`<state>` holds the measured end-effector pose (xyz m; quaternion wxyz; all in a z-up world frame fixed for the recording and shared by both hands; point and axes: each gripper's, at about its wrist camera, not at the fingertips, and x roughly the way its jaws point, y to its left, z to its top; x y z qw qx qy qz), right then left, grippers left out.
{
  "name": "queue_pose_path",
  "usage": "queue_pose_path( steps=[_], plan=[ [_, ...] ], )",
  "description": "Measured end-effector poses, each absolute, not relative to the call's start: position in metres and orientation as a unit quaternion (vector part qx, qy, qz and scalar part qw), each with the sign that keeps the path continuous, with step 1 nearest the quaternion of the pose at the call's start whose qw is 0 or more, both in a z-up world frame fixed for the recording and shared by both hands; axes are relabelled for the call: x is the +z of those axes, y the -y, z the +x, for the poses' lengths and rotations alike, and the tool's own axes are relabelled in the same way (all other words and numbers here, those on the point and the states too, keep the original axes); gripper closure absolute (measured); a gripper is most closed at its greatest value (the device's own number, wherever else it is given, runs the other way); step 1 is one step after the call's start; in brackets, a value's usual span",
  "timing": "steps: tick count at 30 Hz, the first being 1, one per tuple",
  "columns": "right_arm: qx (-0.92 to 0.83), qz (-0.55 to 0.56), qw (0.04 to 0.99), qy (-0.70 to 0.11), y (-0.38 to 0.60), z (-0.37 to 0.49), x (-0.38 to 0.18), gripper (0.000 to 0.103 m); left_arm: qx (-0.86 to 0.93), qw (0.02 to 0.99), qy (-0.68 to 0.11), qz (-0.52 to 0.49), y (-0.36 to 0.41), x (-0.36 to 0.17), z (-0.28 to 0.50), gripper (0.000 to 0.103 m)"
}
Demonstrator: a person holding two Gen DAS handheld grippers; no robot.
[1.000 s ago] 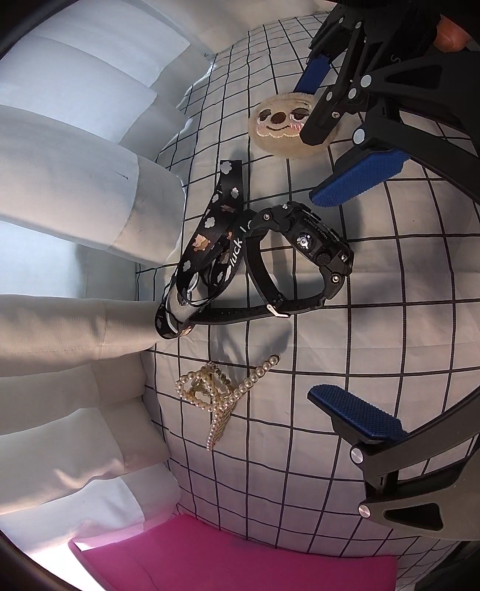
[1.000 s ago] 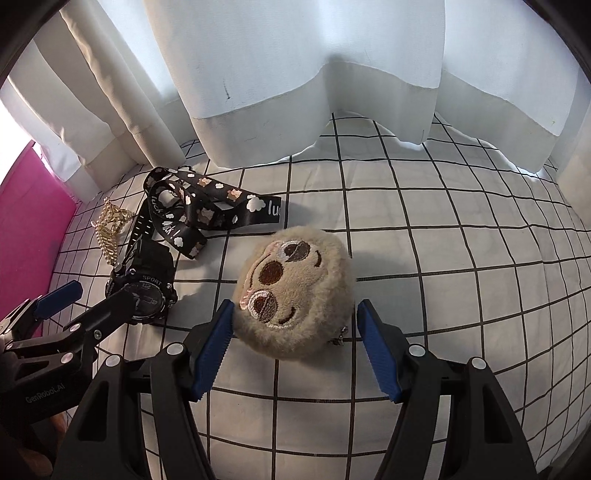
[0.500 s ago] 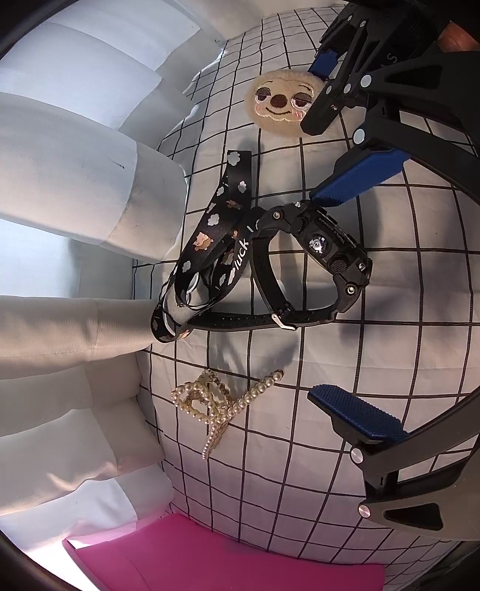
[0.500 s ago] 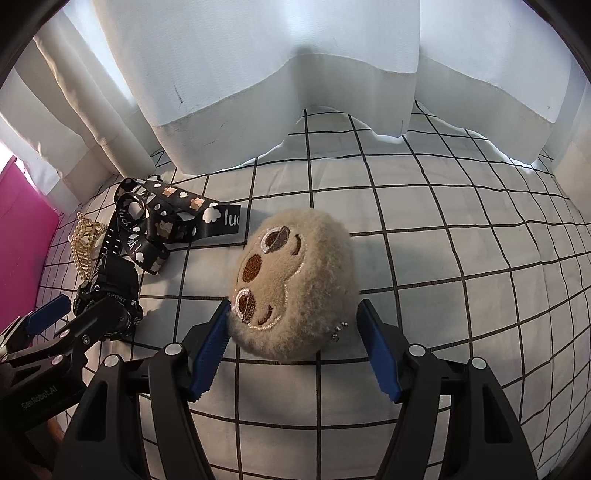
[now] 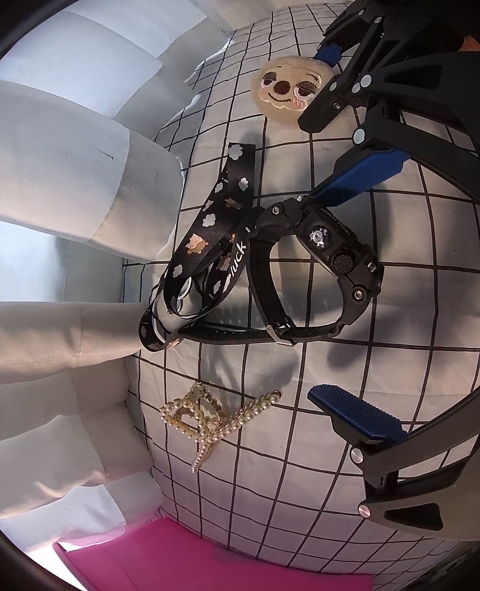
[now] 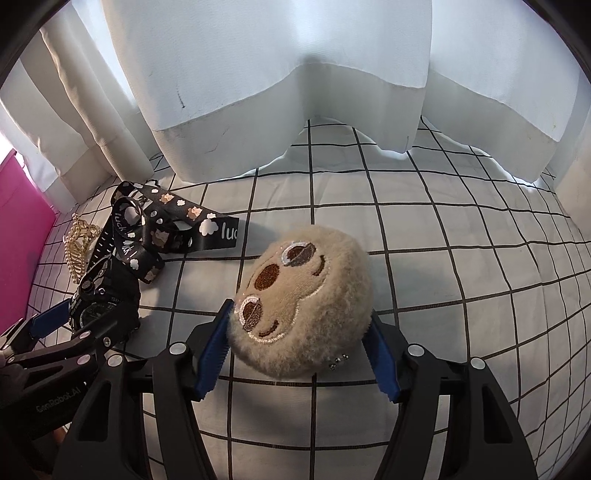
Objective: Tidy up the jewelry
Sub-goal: 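Grasp the black wristwatch with the left gripper while the right grasps the plush sloth purse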
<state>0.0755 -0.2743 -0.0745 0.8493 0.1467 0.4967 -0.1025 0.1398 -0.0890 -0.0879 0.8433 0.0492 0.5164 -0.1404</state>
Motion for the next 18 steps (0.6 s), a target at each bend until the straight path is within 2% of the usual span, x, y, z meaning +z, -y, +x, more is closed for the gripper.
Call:
queue_pose_path(
  steps=[4,7,9,11,18],
  plan=[
    [-0.102,0.141,0.850,-0.497,0.273,0.077,-0.075,0.039,-0.140,0.841,-0.520,0.046,0.090,-0.090,0.141,0.010],
    [-0.106,0.135,0.851,-0.497,0.273,0.076,-0.074,0.045,-0.138,0.841,-0.521,0.054,0.094,-0.092,0.140,0.016],
    [-0.107,0.136,0.850,-0.497,0.274,0.075,-0.074,0.047,-0.140,0.839,-0.523,0.058,0.098,-0.093,0.139,0.029],
    [-0.108,0.136,0.850,-0.497,0.274,0.074,-0.073,0.048,-0.140,0.836,-0.527,0.058,0.101,-0.094,0.137,0.035],
    [-0.114,0.134,0.851,-0.495,0.270,0.075,-0.073,0.052,-0.137,0.838,-0.526,0.048,0.092,-0.093,0.130,0.037]
  ],
)
